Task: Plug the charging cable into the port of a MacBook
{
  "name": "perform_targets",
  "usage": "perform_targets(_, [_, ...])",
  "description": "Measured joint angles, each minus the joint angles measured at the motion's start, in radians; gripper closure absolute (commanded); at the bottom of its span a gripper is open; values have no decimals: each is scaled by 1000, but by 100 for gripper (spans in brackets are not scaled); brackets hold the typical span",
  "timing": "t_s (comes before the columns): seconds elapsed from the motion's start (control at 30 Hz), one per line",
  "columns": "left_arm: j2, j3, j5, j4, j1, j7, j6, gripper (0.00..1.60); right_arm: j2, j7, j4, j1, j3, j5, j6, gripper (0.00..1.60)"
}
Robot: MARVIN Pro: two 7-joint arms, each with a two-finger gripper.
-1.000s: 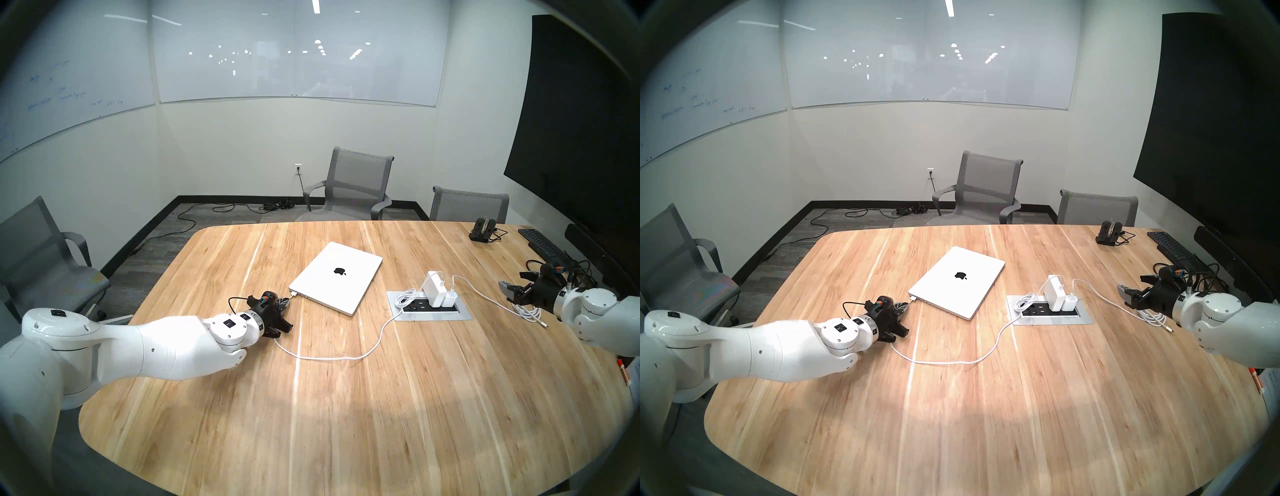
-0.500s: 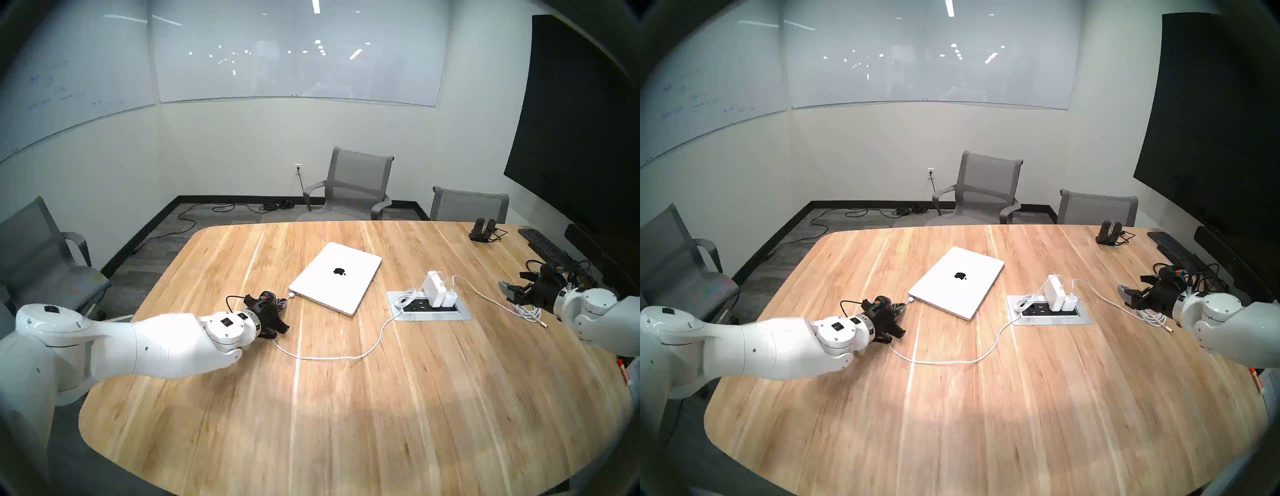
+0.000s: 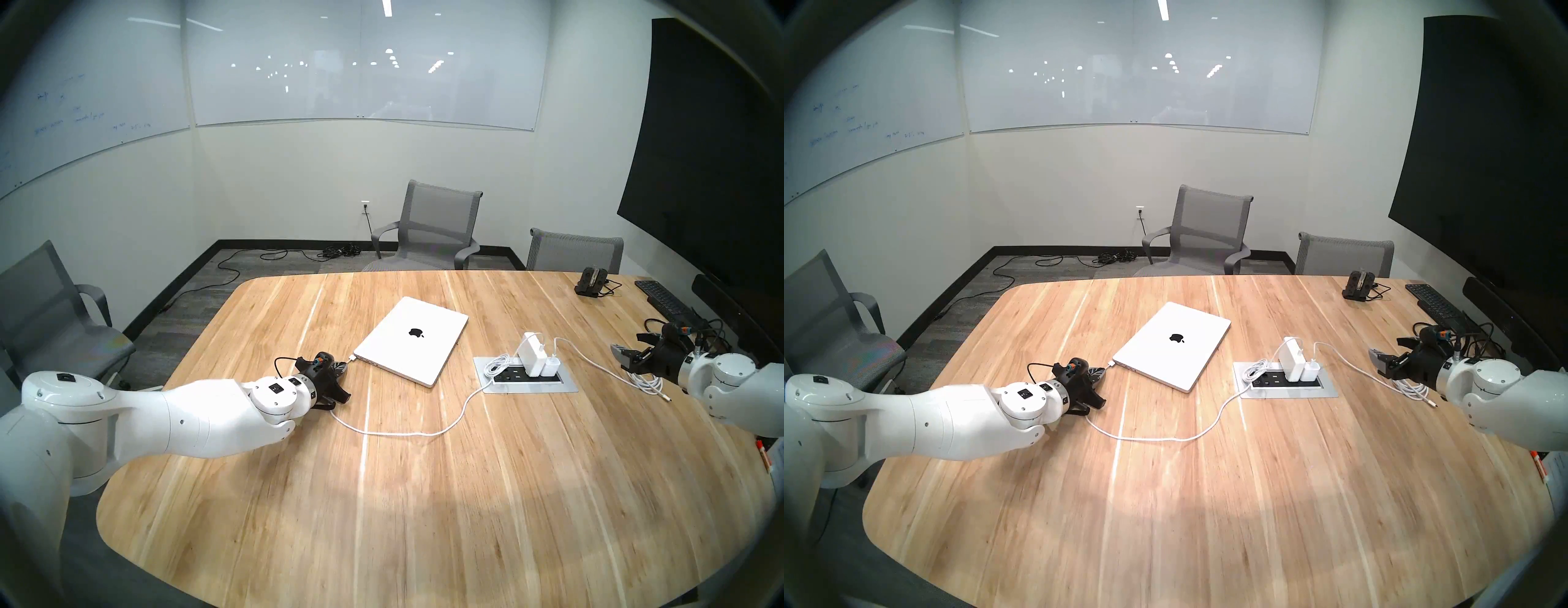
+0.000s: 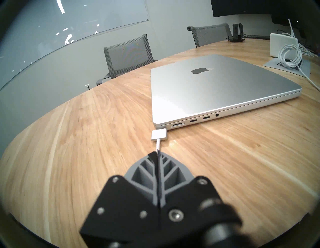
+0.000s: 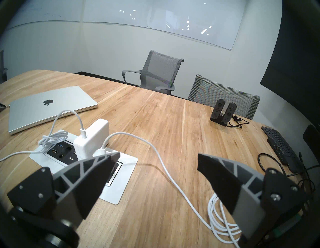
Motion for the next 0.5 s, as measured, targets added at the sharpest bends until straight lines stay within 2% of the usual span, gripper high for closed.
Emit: perform_targets(0.5, [0, 6, 23, -67, 13, 65, 8, 160, 0, 0, 0, 0, 0, 0, 0, 0])
